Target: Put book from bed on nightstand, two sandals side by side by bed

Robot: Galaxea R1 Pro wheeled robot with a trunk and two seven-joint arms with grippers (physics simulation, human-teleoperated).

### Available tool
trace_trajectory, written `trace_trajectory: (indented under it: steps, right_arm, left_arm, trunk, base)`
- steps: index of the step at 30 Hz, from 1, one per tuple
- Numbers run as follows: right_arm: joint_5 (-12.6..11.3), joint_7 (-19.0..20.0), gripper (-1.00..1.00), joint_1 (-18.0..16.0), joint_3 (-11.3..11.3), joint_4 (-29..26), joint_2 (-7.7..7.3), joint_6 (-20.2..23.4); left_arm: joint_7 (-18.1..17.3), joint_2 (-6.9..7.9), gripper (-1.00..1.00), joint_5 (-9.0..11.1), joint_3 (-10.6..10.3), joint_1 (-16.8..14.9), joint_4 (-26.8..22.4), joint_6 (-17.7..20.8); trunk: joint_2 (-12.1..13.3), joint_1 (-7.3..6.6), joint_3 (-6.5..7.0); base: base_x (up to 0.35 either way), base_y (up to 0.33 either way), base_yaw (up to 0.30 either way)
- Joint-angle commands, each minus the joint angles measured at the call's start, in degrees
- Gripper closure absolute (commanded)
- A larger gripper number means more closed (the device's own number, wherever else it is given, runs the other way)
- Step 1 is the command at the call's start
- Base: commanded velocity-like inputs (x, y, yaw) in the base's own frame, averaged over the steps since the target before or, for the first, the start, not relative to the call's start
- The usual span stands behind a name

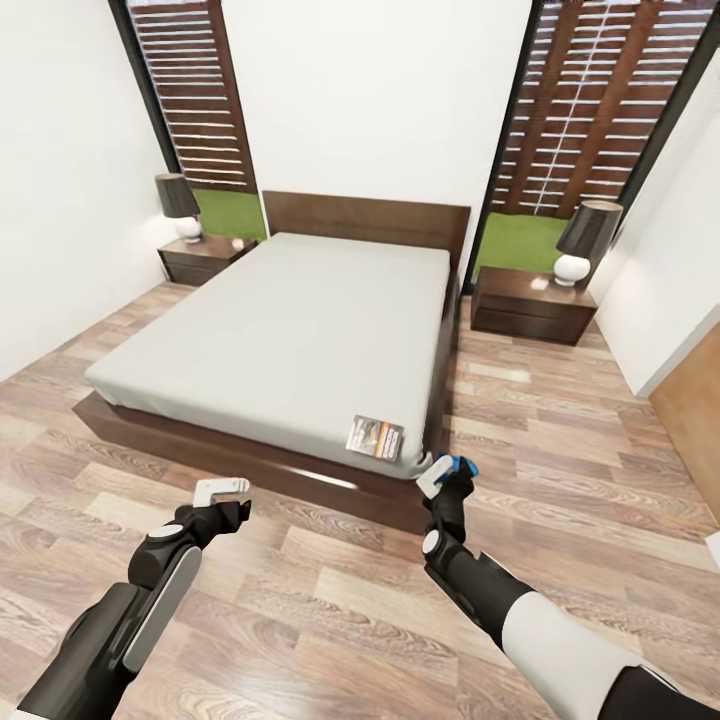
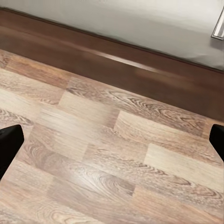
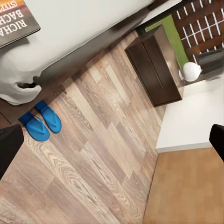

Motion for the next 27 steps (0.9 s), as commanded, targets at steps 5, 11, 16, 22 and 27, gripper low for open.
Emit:
trace_trajectory:
  steps: [5, 11, 16, 22, 27]
  right_arm:
    - [0.36, -0.15, -1.0, 0.46, 2.14, 0.04, 0.02, 0.5]
    - [0.37, -0.2, -1.0, 0.69, 3.57, 0.06, 0.02, 0.49]
    - [0.4, -0.27, -1.0, 0.88, 4.03, 0.05, -0.05, 0.42]
    - [0.38, -0.21, -1.0, 0.91, 4.07, 0.05, -0.05, 0.42]
    - [0.45, -0.21, -1.0, 0.91, 4.07, 0.05, -0.04, 0.42]
  left_arm:
    - [0.58, 0.06, -1.0, 0.61, -0.15, -0.05, -0.07, 0.13]
    - [0.58, 0.06, -1.0, 0.6, -0.16, -0.05, -0.12, 0.13]
    - [0.58, 0.06, -1.0, 0.6, -0.39, -0.05, -0.14, 0.13]
    - [0.58, 0.06, -1.0, 0.61, -0.41, -0.05, -0.14, 0.13]
    - [0.58, 0.06, -1.0, 0.61, -0.41, -0.05, -0.14, 0.13]
  trunk:
    - [-2.08, 1.12, -0.5]
    - [-4.48, 2.44, -1.01]
    - [-6.49, 3.53, -1.44]
    - [-8.9, 4.85, -1.96]
    - [-10.9, 5.95, -2.39]
  base:
    - [0.0, 0.0, 0.0]
    - [0.0, 0.0, 0.0]
    - [0.0, 0.0, -0.029]
    - [0.0, 0.0, -0.056]
    - [0.0, 0.0, -0.014]
